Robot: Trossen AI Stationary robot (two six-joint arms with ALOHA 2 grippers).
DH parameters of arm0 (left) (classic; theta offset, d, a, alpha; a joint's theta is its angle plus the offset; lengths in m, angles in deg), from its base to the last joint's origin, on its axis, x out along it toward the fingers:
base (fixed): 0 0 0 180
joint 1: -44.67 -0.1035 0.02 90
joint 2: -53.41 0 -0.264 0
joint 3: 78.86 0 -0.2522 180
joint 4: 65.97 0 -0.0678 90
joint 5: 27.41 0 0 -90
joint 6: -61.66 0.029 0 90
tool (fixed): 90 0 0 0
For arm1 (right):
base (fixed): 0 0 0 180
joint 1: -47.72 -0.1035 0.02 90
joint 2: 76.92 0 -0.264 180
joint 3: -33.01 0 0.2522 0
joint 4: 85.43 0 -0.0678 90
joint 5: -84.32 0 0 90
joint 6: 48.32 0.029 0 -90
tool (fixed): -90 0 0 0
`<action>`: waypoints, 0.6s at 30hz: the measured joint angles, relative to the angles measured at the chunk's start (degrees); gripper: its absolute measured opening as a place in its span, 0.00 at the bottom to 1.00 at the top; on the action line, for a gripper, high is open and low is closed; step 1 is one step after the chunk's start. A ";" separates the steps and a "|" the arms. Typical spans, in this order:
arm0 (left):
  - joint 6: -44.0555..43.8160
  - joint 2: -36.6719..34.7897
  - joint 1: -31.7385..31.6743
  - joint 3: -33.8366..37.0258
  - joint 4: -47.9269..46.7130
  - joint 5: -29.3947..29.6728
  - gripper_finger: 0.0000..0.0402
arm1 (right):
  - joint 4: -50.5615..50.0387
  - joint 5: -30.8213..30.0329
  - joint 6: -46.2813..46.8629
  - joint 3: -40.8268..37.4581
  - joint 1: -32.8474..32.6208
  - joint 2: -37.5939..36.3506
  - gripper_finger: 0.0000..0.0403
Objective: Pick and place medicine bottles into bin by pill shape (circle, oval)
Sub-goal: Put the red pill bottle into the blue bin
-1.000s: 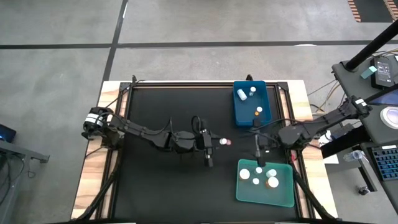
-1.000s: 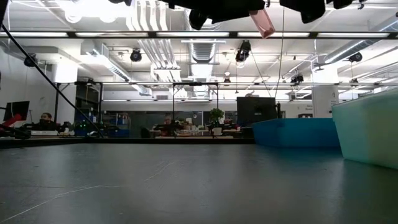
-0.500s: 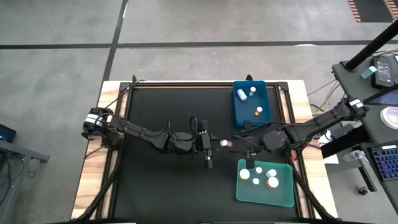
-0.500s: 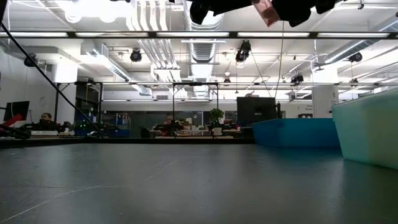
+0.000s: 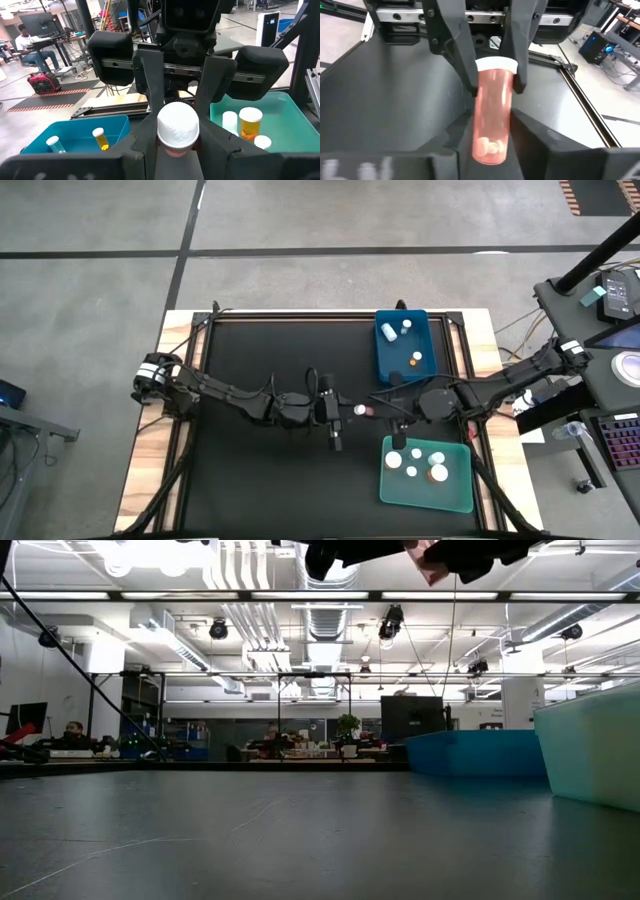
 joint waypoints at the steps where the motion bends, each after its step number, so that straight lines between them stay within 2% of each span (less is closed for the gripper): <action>1: 0.03 0.00 0.00 0.00 -0.06 -0.04 0.23 | -0.02 -0.17 -0.17 0.00 0.00 0.09 0.26; 5: 0.06 0.00 0.00 0.02 -0.11 0.07 0.23 | 0.05 0.13 -0.45 0.00 0.00 0.16 0.19; 10: 0.04 0.00 0.00 0.02 -0.08 0.03 0.25 | 0.02 0.22 -0.63 0.00 0.00 0.15 0.20; 18: 0.05 -0.04 0.04 0.02 0.07 -0.02 0.41 | -0.06 0.26 -0.90 -0.02 0.00 0.17 0.25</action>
